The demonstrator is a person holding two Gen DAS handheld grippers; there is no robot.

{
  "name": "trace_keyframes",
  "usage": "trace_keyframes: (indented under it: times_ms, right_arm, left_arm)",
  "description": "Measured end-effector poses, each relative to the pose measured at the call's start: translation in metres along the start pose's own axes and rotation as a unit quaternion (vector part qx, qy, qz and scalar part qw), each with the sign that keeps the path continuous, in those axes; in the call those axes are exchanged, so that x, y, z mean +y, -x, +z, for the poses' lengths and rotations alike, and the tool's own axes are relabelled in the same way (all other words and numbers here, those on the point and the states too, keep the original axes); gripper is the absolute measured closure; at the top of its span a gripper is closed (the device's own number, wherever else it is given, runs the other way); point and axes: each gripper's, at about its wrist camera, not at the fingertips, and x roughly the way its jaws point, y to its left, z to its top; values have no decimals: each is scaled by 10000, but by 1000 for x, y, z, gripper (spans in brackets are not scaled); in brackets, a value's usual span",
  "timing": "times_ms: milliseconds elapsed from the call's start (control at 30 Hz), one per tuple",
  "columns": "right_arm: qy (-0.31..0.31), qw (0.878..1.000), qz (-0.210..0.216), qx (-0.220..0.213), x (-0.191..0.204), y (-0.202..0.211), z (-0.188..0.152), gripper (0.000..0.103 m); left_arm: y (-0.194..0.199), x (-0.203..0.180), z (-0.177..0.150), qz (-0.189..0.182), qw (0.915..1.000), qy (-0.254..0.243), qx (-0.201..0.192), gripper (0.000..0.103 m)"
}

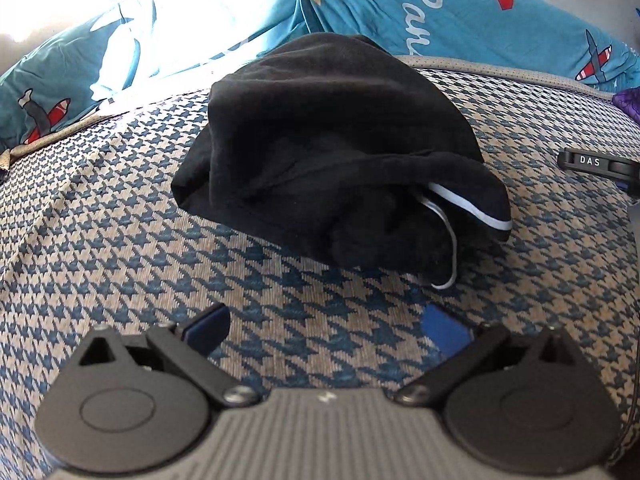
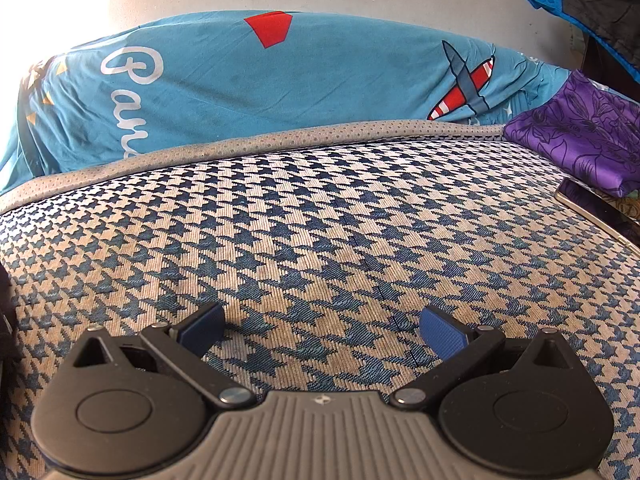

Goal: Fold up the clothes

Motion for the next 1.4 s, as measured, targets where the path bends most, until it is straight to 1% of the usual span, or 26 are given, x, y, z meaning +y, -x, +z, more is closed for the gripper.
trace_keyframes:
  times_ms: [300, 400, 733, 867, 1033, 1167, 1267, 1367, 1400]
  right_arm:
    - [-2, 10000, -1, 4, 0, 0, 1, 0]
    - [-3, 10000, -2, 5, 0, -1, 1, 0]
    - [-1, 10000, -5, 2, 0, -1, 1, 0]
    - [-7, 10000, -2, 5, 0, -1, 1, 0]
    - [60, 9998, 49, 192, -1, 6, 2, 0]
    - [86, 9986, 3, 517, 0, 13, 4, 0]
    - [124, 9972, -36, 736, 1, 21, 3, 0]
    - [134, 9949, 135, 992, 3, 30, 4, 0]
    - [158, 9948, 223, 984, 5, 35, 2, 0]
  left_arm:
    - [-4, 5, 3, 141, 9997, 199, 66, 0]
    - [-6, 5, 4, 204, 9996, 183, 77, 0]
    - [-9, 8, 1, 211, 9996, 113, 152, 0]
    - [-7, 10, 0, 231, 9996, 96, 116, 0]
    - [-5, 7, -2, 377, 9992, 140, 57, 0]
    - [-6, 3, -4, 476, 9985, 249, 48, 0]
    - [-2, 5, -9, 453, 9983, 357, 59, 0]
    - [2, 7, -14, 459, 9979, 454, 32, 0]
    - [4, 7, -15, 491, 9977, 470, 22, 0]
